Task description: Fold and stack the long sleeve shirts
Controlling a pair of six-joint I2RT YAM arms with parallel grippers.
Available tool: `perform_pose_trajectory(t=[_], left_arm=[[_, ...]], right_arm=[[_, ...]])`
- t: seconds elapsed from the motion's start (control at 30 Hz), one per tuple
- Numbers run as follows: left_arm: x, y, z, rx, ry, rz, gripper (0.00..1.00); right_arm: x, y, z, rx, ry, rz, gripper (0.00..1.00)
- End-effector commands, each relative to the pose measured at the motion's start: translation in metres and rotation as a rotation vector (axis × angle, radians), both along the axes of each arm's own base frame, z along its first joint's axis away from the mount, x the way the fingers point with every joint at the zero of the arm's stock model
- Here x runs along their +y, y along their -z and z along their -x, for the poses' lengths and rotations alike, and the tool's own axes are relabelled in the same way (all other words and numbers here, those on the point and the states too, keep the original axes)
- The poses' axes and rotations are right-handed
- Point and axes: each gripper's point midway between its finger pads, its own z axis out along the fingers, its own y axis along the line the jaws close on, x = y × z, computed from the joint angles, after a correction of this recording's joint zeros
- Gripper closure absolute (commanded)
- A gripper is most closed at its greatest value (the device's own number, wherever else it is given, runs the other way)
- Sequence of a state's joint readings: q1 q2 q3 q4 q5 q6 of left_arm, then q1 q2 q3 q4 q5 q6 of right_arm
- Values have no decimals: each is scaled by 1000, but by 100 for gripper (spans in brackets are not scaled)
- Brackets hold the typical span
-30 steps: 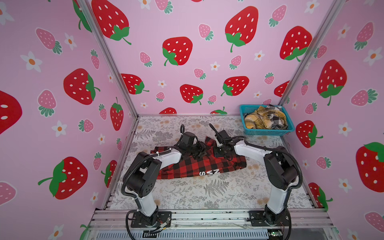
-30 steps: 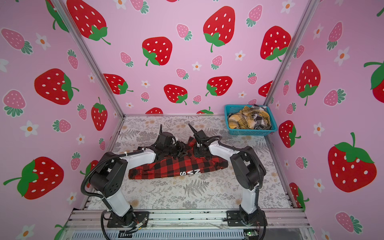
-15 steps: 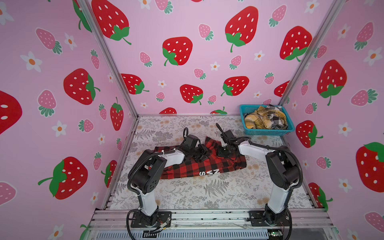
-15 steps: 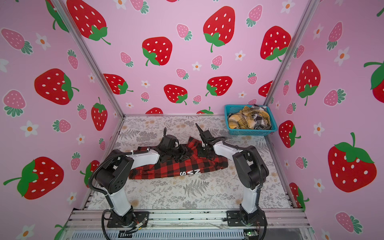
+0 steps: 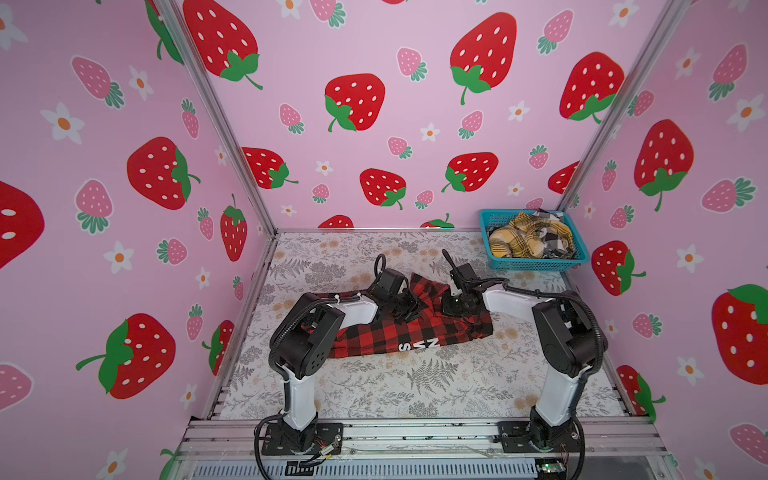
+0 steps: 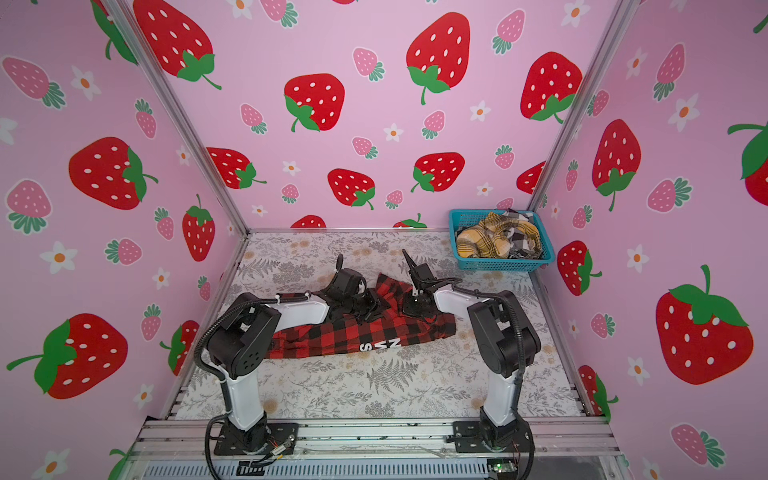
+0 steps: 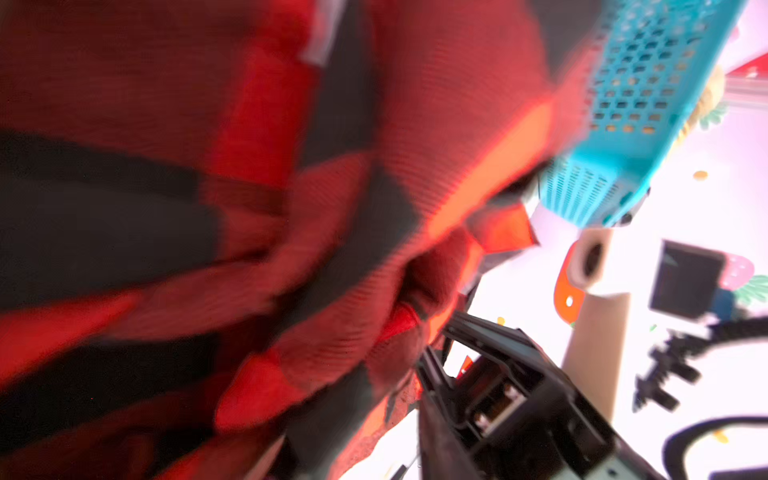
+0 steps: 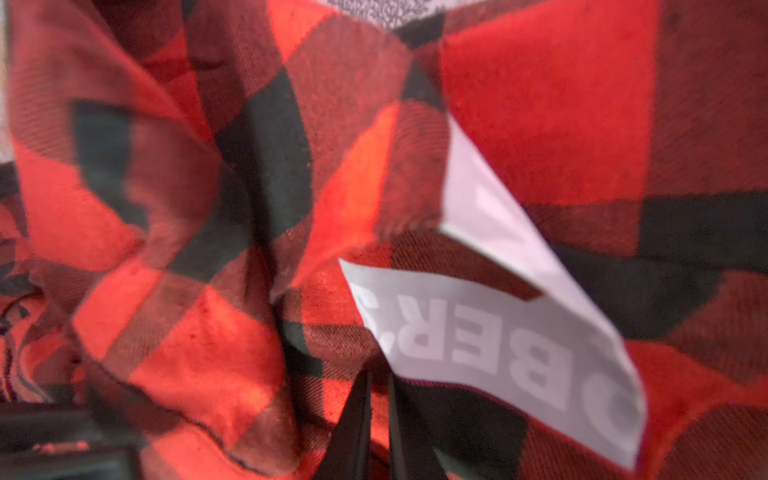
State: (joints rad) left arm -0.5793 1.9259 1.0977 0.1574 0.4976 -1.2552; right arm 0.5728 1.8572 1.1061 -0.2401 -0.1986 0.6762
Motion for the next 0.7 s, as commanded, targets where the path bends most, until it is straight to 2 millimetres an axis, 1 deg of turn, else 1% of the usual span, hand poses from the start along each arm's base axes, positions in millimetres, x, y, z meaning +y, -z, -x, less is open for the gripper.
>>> perform_pose_trajectory(t=[0.0, 0.1, 0.17, 0.2, 0.23, 0.27, 0.3, 0.33, 0.37, 0.4, 0.43, 0.47, 0.5, 0.53, 0.57, 0.63, 0.67], left_arm=[[-12, -23, -7, -49, 29, 13, 75], [-11, -19, -5, -44, 47, -15, 85], [-11, -12, -4, -32, 55, -25, 92], [-10, -11, -4, -31, 59, -30, 97], [-10, -10, -4, -33, 66, -36, 100], [-10, -11, -4, -37, 72, -43, 100], [-9, -13, -4, -44, 75, -47, 100], [-6, -18, -5, -54, 77, -53, 100], [-3, -26, -7, -73, 79, -60, 100], [1, -35, -9, -92, 77, -73, 100], [10, -48, -9, -108, 78, -100, 100], [19, -62, -9, -126, 82, -137, 100], [30, -75, -9, -142, 83, -173, 100], [44, -91, -7, -165, 86, -217, 100], [56, -102, -5, -186, 90, -260, 100], [89, -131, 1, -228, 81, -350, 100], [105, -142, 4, -244, 73, -388, 100]], right_arm=[[2, -16, -2, -21, 25, -39, 87], [-3, -23, -4, -33, 46, -48, 89], [-11, -34, -9, -56, 84, -59, 89], [-16, -40, -11, -69, 103, -66, 89], [-22, -45, -12, -83, 125, -69, 88], [-28, -52, -15, -99, 149, -77, 84], [-33, -56, -16, -108, 163, -86, 77], [-38, -61, -17, -115, 178, -93, 68], [-41, -65, -18, -118, 185, -104, 60], [-43, -68, -20, -121, 187, -115, 55], [-44, -69, -20, -120, 189, -123, 51], [-43, -72, -20, -117, 184, -139, 49], [-40, -73, -20, -111, 175, -160, 44], [-37, -76, -20, -107, 169, -188, 41], [-34, -77, -20, -102, 168, -214, 39], [-26, -83, -21, -97, 168, -279, 32], [-23, -84, -21, -89, 169, -308, 29]])
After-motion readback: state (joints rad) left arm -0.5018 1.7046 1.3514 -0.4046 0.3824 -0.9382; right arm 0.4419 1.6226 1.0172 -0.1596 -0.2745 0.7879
